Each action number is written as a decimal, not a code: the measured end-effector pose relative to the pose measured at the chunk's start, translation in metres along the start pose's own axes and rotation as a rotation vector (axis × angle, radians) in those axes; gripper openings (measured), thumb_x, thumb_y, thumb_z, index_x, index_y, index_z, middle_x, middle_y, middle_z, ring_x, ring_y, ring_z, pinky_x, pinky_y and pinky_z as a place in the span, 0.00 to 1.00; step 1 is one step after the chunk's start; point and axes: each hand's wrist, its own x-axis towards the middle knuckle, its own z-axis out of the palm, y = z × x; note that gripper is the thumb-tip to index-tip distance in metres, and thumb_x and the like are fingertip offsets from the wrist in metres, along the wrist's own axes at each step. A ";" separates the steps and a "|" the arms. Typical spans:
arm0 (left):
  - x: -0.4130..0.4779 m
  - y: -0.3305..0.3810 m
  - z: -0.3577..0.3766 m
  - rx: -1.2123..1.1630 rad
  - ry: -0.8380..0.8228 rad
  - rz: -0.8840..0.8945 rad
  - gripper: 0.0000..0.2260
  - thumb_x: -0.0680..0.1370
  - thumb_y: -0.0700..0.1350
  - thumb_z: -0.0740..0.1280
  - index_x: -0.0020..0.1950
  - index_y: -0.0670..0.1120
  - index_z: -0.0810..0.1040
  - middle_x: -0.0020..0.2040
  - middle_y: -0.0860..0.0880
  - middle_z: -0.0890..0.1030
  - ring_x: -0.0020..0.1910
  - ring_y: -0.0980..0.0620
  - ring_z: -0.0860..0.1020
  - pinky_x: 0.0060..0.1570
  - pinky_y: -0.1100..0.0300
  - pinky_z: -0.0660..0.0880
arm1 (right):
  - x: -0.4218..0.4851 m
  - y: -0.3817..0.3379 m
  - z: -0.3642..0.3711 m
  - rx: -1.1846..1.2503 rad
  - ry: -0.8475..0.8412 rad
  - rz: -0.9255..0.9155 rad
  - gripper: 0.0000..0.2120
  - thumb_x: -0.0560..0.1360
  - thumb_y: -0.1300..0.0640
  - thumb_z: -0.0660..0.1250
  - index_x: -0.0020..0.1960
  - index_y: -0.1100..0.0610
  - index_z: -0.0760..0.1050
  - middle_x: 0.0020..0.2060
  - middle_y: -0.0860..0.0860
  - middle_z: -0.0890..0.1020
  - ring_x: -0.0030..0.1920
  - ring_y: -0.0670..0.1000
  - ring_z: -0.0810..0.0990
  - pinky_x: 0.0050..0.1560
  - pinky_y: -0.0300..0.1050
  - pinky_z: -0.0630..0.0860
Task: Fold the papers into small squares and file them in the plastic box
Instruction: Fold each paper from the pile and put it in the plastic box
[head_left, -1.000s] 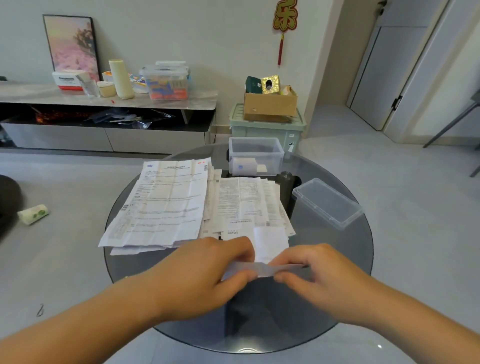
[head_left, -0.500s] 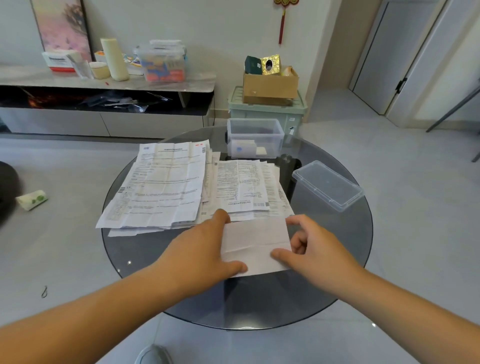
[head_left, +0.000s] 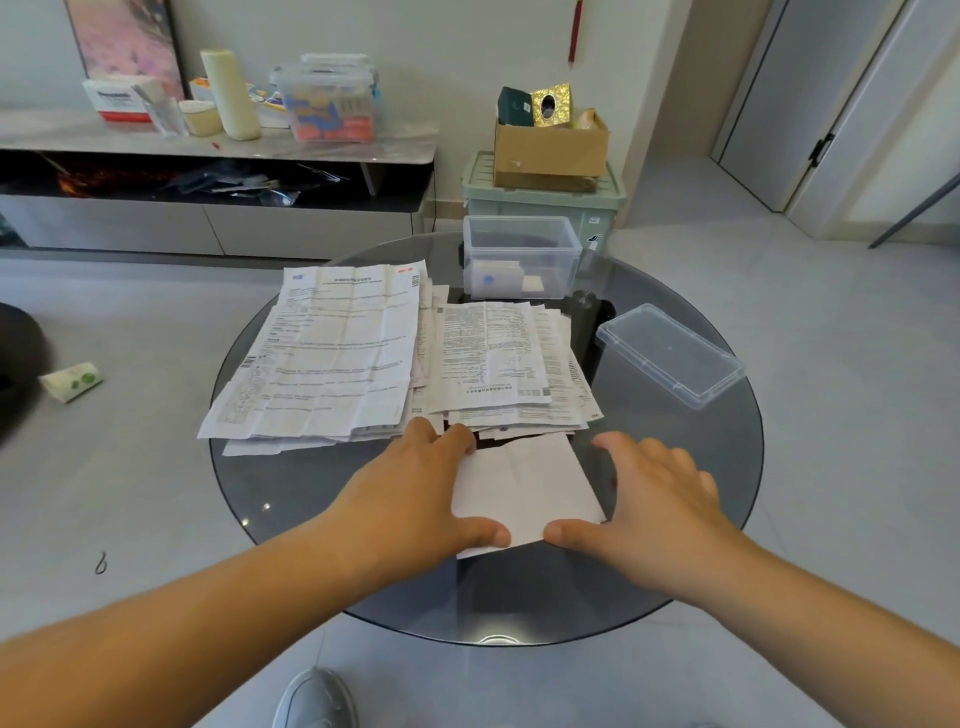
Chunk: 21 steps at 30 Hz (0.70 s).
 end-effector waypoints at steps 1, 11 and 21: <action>-0.001 0.001 -0.001 0.020 0.000 -0.003 0.37 0.68 0.71 0.70 0.72 0.59 0.62 0.68 0.53 0.65 0.63 0.52 0.71 0.60 0.56 0.76 | 0.001 0.002 -0.001 0.009 -0.015 0.009 0.45 0.64 0.27 0.70 0.74 0.42 0.57 0.61 0.46 0.71 0.65 0.53 0.66 0.63 0.51 0.64; -0.006 0.012 -0.008 0.081 -0.024 0.045 0.30 0.65 0.71 0.73 0.58 0.58 0.68 0.61 0.55 0.68 0.59 0.54 0.66 0.58 0.61 0.70 | -0.011 0.005 0.004 0.181 0.112 -0.347 0.15 0.75 0.48 0.71 0.60 0.41 0.72 0.55 0.38 0.70 0.60 0.42 0.64 0.61 0.40 0.66; 0.000 0.018 -0.012 0.057 -0.100 -0.016 0.38 0.62 0.69 0.77 0.62 0.54 0.66 0.58 0.55 0.75 0.52 0.53 0.73 0.48 0.59 0.73 | -0.011 0.008 0.002 0.081 -0.099 -0.545 0.14 0.75 0.36 0.66 0.56 0.41 0.79 0.53 0.34 0.71 0.59 0.40 0.69 0.59 0.37 0.71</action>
